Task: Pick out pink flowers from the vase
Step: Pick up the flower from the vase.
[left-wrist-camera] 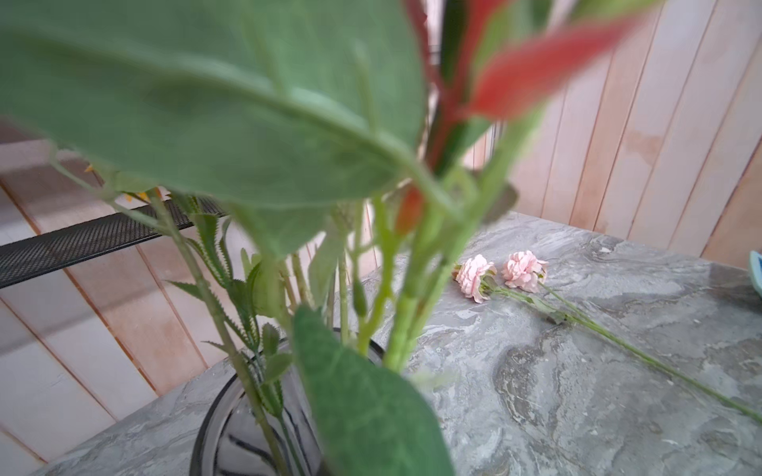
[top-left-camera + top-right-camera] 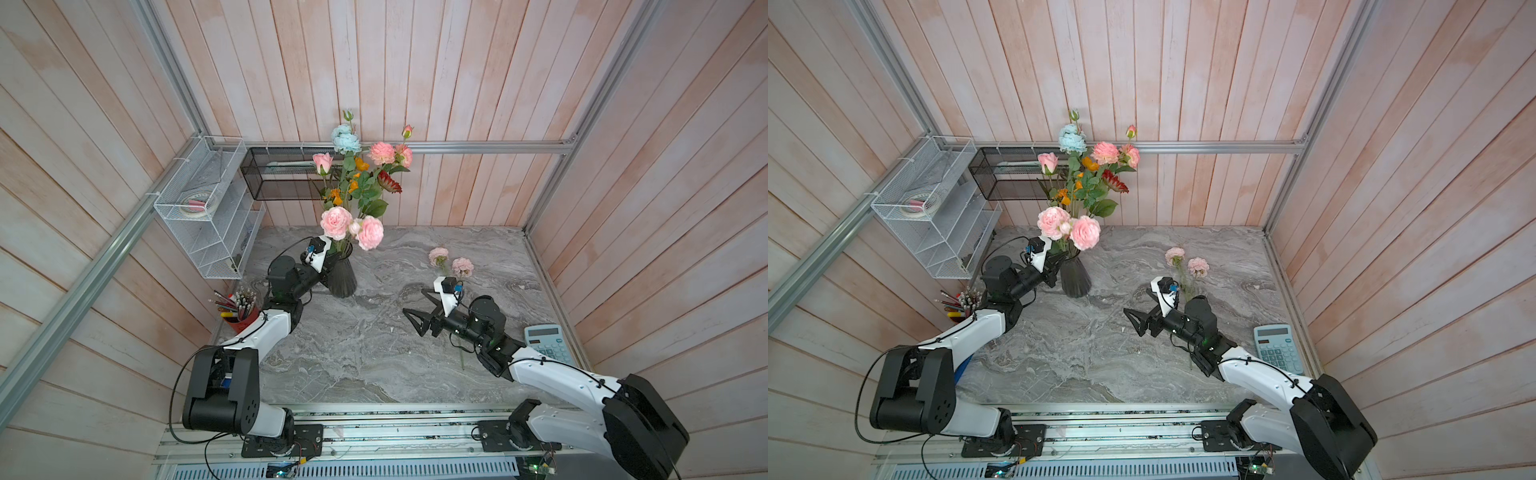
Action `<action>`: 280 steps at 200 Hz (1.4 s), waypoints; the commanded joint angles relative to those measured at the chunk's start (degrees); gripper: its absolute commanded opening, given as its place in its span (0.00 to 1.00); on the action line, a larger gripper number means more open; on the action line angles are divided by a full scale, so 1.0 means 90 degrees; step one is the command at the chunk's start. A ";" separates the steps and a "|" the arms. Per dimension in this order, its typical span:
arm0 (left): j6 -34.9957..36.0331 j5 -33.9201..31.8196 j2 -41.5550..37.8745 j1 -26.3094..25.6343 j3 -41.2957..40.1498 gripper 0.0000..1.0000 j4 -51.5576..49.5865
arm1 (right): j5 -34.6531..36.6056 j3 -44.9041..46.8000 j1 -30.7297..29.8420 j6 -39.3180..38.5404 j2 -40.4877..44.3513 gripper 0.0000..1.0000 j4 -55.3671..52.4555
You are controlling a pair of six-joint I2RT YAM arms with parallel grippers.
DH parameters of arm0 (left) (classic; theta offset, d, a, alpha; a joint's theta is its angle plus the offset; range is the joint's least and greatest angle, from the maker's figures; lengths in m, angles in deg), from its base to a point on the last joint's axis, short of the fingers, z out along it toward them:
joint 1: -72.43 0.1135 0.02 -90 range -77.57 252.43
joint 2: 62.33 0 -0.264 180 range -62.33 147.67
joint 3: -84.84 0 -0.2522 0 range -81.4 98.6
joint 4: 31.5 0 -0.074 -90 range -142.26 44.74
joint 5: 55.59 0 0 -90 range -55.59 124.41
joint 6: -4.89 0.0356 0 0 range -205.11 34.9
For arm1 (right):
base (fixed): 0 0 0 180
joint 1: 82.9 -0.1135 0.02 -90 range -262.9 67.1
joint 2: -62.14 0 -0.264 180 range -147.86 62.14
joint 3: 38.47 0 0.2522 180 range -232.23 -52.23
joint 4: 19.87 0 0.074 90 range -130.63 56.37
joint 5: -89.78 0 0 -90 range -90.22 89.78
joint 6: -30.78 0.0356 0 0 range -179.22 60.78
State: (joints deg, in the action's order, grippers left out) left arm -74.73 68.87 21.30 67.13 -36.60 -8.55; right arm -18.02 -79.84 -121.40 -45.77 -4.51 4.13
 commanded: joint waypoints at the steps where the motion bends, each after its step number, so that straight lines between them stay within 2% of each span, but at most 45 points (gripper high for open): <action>1: 0.0064 0.0100 -0.0114 -0.0036 0.0029 0.06 0.0128 | 0.0091 -0.0186 -0.0033 -0.0009 0.0008 0.98 -0.0067; 72: 0.0344 -0.0117 -0.0532 -0.0037 0.0075 0.04 0.0167 | 0.0204 -0.0229 -0.0031 0.0116 0.0056 0.98 -0.0109; 102: 0.0476 -0.0244 -0.0721 -0.0036 0.0359 0.04 -0.0192 | 0.0240 -0.0155 -0.0032 0.0147 0.0185 0.98 -0.0199; 188: 0.0343 -0.0338 -0.1849 -0.0041 0.1145 0.00 -0.1103 | 0.0118 -0.0288 -0.0036 -0.0114 0.0721 0.98 -0.0639; 280: 0.0001 -0.0327 -0.2795 -0.0047 0.1301 0.00 -0.1147 | 0.0049 -0.0588 -0.0030 -0.0118 0.0580 0.98 -0.0673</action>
State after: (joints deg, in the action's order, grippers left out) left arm -72.70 66.75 -1.45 67.00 -27.18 -18.54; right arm -16.80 -82.62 -121.40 -45.95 1.02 -0.79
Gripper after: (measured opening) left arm 0.089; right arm 0.982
